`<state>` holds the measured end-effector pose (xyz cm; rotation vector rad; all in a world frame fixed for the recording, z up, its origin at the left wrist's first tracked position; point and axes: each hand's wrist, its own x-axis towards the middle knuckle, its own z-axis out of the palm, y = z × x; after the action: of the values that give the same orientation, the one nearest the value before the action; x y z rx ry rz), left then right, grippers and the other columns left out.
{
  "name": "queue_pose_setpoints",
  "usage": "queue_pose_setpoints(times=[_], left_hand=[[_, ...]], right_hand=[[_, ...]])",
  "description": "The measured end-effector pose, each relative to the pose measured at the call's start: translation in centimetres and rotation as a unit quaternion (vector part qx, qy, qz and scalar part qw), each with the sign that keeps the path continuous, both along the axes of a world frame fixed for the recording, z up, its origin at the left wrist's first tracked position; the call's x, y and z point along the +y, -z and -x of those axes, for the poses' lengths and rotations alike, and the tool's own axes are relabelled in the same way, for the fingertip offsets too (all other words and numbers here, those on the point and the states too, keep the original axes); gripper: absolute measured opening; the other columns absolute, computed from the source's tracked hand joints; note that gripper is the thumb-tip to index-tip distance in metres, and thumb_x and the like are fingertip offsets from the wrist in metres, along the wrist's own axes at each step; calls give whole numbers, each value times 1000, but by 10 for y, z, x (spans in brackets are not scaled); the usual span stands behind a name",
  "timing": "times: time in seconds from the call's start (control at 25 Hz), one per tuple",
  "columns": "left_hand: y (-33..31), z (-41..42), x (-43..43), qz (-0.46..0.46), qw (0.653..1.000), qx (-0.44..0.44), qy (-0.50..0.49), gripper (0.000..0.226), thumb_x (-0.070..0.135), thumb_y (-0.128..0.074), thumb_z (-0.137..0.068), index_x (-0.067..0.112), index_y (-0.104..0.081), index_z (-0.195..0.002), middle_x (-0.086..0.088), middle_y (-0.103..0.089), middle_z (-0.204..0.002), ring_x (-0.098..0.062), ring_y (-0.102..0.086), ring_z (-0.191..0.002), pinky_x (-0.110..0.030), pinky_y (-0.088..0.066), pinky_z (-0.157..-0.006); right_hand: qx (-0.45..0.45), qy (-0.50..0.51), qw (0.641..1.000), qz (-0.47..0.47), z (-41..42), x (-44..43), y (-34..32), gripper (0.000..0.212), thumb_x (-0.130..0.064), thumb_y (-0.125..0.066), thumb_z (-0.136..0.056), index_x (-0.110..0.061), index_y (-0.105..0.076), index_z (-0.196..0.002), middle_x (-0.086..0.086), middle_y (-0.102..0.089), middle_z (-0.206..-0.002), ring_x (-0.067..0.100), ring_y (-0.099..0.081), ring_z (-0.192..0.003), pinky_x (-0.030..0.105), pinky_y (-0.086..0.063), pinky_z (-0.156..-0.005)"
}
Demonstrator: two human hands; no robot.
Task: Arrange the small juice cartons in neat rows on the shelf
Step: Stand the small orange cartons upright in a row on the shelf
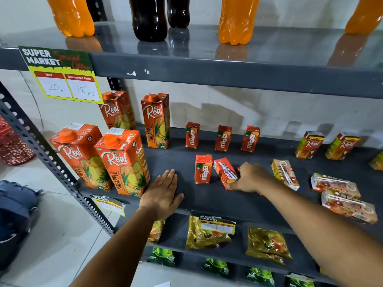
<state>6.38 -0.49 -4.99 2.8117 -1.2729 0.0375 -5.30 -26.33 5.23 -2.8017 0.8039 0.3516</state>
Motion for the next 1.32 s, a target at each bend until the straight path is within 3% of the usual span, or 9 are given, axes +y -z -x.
queue_pose_setpoints(times=[0.12, 0.24, 0.44, 0.64, 0.76, 0.92, 1.04, 1.16, 1.32], left_hand=[[-1, 1, 0, -7, 1000, 2, -4, 75, 57, -14, -93, 10, -2, -150, -6, 2, -162, -18, 6, -147, -32, 5, -117], [-2, 3, -1, -7, 1000, 3, -8, 74, 57, -15, -94, 10, -2, -150, -6, 3, -162, -18, 6, -147, -33, 4, -118], [-5, 5, 0, -2, 1000, 6, -12, 73, 55, -18, -95, 10, -2, -150, -7, 1, -162, -19, 4, -147, -34, 2, -118], [-4, 4, 0, -7, 1000, 9, -11, 74, 56, -17, -94, 10, -1, -150, -6, 3, -162, -19, 5, -147, -33, 4, -117], [-3, 1, 0, -16, 1000, 5, -7, 75, 58, -14, -93, 10, 0, -150, -6, 4, -162, -19, 6, -147, -34, 4, -117], [-2, 1, 0, -13, 1000, 5, -7, 76, 59, -12, -92, 10, -1, -149, -6, 3, -162, -19, 5, -147, -34, 3, -117], [-2, 2, 0, -11, 1000, 6, -8, 75, 58, -14, -93, 10, -2, -150, -6, 2, -162, -19, 5, -147, -34, 2, -117], [-3, 3, 0, -6, 1000, 7, -7, 75, 58, -15, -93, 10, -3, -150, -6, 1, -162, -19, 4, -147, -34, 3, -117], [-2, 2, 1, -7, 1000, 7, -9, 76, 59, -13, -92, 10, -3, -150, -6, 1, -162, -19, 4, -147, -35, 1, -118]], right_hand=[[-75, 12, 997, 10, 13, 10, 22, 56, -59, -71, -64, -16, -61, -98, 5, -67, -98, 25, -63, -88, 32, -48, -65], [-93, 1, 995, 26, 8, 5, 14, 44, -52, -72, -69, -15, -60, -89, 7, -69, -96, 26, -63, -82, 31, -43, -56], [-46, 16, 999, 23, -9, 12, 6, 71, -71, -70, -60, -14, -55, -100, 3, -60, -97, 24, -60, -86, 31, -40, -60], [-124, 34, 992, 15, -7, 10, 16, 48, -48, -77, -62, -13, -54, -88, 10, -67, -100, 25, -61, -80, 30, -41, -59], [-139, -89, 982, 86, -15, -14, -14, 51, -30, -79, -62, -10, -59, -104, 8, -57, -105, 27, -59, -92, 30, -40, -65], [-67, -289, 948, 117, -25, -30, -40, 56, 2, -67, -73, -19, -54, -124, 2, -47, -123, 25, -54, -108, 35, -49, -84], [12, -397, 914, 87, -28, -31, -49, 48, -3, -62, -81, -19, -54, -126, 6, -51, -134, 28, -51, -119, 38, -46, -96], [17, -469, 869, 158, -31, -24, -56, 48, -1, -58, -86, -22, -52, -129, 5, -47, -142, 24, -43, -128, 38, -40, -102], [28, -460, 876, 141, -35, -22, -59, 36, -14, -55, -91, -22, -54, -126, 2, -53, -138, 19, -47, -125, 39, -43, -101]])
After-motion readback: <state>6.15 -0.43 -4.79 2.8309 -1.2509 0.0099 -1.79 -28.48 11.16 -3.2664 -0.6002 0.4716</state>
